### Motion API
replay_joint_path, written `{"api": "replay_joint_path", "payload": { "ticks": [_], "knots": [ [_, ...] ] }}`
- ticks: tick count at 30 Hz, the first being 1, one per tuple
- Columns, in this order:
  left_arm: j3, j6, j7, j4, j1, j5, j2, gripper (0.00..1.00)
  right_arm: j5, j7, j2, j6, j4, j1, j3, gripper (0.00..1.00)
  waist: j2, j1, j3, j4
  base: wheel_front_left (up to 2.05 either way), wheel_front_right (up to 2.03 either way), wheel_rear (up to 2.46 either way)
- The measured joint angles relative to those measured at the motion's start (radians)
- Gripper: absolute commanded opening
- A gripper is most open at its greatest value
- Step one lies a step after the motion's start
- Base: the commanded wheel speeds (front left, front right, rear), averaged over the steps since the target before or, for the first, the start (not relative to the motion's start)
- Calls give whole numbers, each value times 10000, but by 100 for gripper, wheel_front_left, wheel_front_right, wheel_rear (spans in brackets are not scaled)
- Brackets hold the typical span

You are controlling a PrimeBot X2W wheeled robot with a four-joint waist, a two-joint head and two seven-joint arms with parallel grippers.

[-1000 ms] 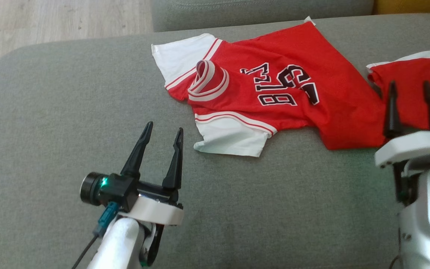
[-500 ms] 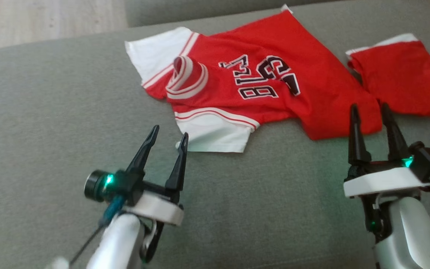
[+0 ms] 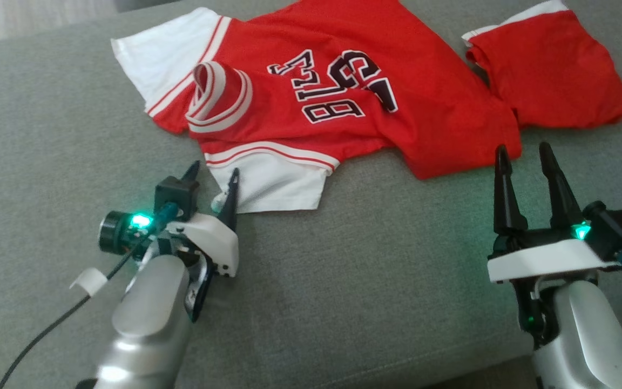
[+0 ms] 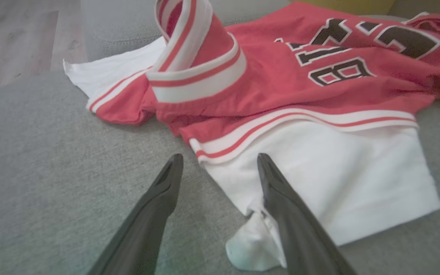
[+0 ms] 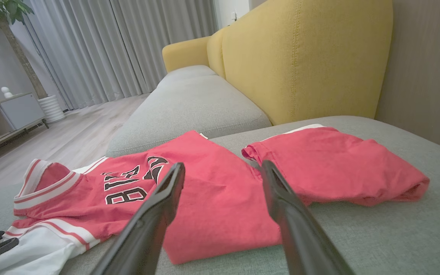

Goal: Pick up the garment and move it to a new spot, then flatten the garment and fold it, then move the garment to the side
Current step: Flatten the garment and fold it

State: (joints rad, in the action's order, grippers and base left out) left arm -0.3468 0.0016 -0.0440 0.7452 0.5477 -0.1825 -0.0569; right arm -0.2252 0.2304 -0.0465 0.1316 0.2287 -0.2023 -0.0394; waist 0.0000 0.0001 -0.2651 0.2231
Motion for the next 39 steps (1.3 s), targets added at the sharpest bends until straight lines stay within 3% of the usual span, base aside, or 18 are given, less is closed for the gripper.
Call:
{"api": "replay_joint_path", "payload": {
  "ticks": [5,8,10,14,22,39],
  "knots": [
    [40,59,2,913,582,0,-21,100,-136,86,2,0,10,-228,-157,100,0,-1,-216,183,0,0,0],
    [35,-127,79,1335,1005,-27,-23,100,-142,90,0,0,13,-300,-190,100,0,-1,-315,254,0,0,0],
    [-10,-295,90,1588,1209,-36,-25,0,-207,127,0,0,19,-329,-199,100,0,-1,-354,287,0,0,0],
    [-15,-454,-286,1860,1350,-151,-15,0,-226,174,0,0,92,-329,-161,100,0,-1,-310,250,0,0,0],
    [604,-184,-1845,1837,1186,-610,-355,0,-33,174,0,0,165,-323,21,100,0,-1,72,-247,0,0,0],
    [1553,144,-2052,-134,-1225,-1172,-1246,0,364,-474,-2,0,159,134,178,100,0,-3,1051,-2058,0,0,0]
  ]
}}
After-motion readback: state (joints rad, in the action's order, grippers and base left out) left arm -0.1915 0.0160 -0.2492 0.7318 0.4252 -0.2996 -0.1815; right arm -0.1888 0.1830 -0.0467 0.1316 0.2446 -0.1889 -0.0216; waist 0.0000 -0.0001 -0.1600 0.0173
